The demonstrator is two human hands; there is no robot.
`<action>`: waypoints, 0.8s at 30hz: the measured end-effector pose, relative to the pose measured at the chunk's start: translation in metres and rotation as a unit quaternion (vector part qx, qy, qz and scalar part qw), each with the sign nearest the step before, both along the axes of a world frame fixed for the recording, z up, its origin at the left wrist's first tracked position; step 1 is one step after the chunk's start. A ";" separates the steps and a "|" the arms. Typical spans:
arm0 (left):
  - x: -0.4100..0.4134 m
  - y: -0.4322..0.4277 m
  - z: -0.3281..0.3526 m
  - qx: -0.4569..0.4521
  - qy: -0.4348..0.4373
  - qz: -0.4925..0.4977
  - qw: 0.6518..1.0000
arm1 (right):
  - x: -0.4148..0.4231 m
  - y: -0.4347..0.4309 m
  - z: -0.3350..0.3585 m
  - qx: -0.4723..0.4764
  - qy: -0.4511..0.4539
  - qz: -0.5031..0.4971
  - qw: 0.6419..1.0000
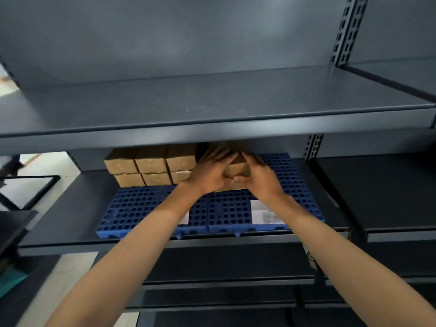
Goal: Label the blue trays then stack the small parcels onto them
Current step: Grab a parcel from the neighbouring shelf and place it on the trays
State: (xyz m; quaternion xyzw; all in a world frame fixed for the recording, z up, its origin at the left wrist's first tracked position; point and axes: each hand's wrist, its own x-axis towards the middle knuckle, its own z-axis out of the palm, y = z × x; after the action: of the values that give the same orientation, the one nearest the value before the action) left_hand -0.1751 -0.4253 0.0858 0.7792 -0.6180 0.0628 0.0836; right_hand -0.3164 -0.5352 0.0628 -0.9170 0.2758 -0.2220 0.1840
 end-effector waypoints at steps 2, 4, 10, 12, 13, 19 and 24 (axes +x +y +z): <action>0.006 -0.003 -0.005 0.018 -0.006 -0.028 0.999 | 0.002 0.002 -0.005 -0.001 0.007 -0.011 1.000; 0.014 -0.006 -0.010 0.034 -0.013 -0.046 0.998 | 0.005 0.003 -0.010 0.001 0.011 -0.017 1.000; 0.024 -0.011 -0.011 0.028 -0.029 -0.050 0.998 | 0.013 0.001 -0.008 0.003 0.035 -0.005 0.999; 0.023 -0.010 -0.010 0.036 -0.038 -0.043 0.998 | 0.012 -0.001 -0.007 -0.005 0.036 0.006 0.999; 0.022 -0.010 -0.008 0.043 -0.047 -0.044 0.997 | 0.010 -0.002 -0.007 -0.011 0.040 0.008 0.999; -0.021 -0.035 0.013 0.042 -0.049 -0.102 0.993 | -0.034 -0.017 0.005 -0.060 0.025 -0.012 0.998; -0.100 -0.092 0.022 0.026 -0.026 -0.163 0.986 | -0.121 -0.064 0.019 -0.077 -0.002 -0.066 0.995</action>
State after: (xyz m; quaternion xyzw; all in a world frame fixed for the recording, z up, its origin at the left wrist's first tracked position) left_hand -0.2749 -0.5174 0.1080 0.6678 -0.7403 0.0527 0.0562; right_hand -0.4370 -0.5994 0.0819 -0.9079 0.3169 -0.2561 0.0984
